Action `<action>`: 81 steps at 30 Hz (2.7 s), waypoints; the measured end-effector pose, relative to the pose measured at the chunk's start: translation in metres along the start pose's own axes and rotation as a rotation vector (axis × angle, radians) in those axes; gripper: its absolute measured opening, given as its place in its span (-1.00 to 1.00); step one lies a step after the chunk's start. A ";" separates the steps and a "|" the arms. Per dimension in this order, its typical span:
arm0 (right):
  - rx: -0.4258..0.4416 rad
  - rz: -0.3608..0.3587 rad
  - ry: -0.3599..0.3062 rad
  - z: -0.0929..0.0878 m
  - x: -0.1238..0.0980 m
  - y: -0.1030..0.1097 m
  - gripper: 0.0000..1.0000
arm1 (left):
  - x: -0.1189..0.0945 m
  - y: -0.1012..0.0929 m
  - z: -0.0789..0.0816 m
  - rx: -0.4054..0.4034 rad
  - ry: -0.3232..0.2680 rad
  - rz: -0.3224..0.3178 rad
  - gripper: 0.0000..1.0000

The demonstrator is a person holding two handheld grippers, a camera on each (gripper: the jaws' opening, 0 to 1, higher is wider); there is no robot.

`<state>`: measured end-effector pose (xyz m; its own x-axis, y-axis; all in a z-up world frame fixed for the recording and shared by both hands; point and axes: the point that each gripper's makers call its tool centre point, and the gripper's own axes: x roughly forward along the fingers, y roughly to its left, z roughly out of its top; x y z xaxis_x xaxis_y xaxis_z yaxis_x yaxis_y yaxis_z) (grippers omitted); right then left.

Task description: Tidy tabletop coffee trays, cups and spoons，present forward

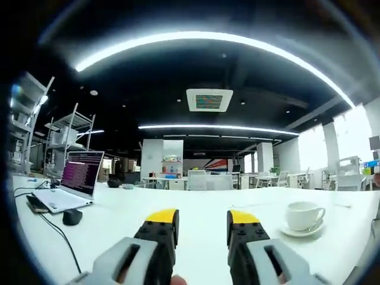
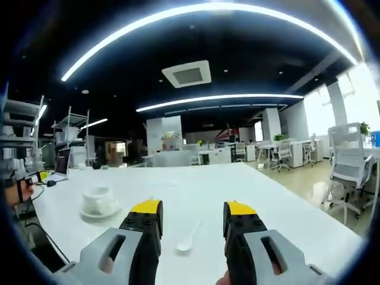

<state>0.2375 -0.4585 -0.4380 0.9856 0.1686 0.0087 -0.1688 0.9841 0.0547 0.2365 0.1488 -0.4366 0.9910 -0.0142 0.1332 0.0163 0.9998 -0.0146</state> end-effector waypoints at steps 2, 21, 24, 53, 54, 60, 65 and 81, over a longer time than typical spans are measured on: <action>-0.005 -0.002 0.003 0.000 0.000 -0.001 -0.18 | 0.001 -0.002 0.002 0.006 -0.004 -0.005 -0.33; -0.061 0.026 0.172 0.003 0.041 -0.006 -0.23 | 0.005 -0.014 0.016 0.061 0.031 -0.140 -0.32; -0.072 0.045 0.217 -0.001 0.049 -0.005 -0.24 | 0.006 -0.016 0.023 0.112 0.042 -0.184 -0.33; -0.125 0.111 0.655 -0.088 0.120 0.005 -0.40 | -0.010 -0.044 0.049 0.289 0.099 -0.418 -0.33; -0.135 0.109 0.665 -0.092 0.122 0.004 -0.40 | -0.010 -0.044 0.049 0.299 0.100 -0.419 -0.33; -0.144 0.098 0.722 -0.108 0.126 0.002 -0.45 | -0.013 -0.044 0.053 0.309 0.091 -0.414 -0.33; -0.154 0.094 0.754 -0.118 0.128 0.001 -0.55 | -0.014 -0.046 0.051 0.304 0.104 -0.432 -0.33; -0.164 0.064 0.794 -0.131 0.118 0.007 -0.88 | -0.013 -0.047 0.049 0.305 0.118 -0.452 -0.33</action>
<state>0.3528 -0.4244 -0.5670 0.6900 0.1535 -0.7074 -0.2837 0.9564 -0.0693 0.2160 0.1024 -0.3886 0.9028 -0.4268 -0.0525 0.4212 0.8531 0.3080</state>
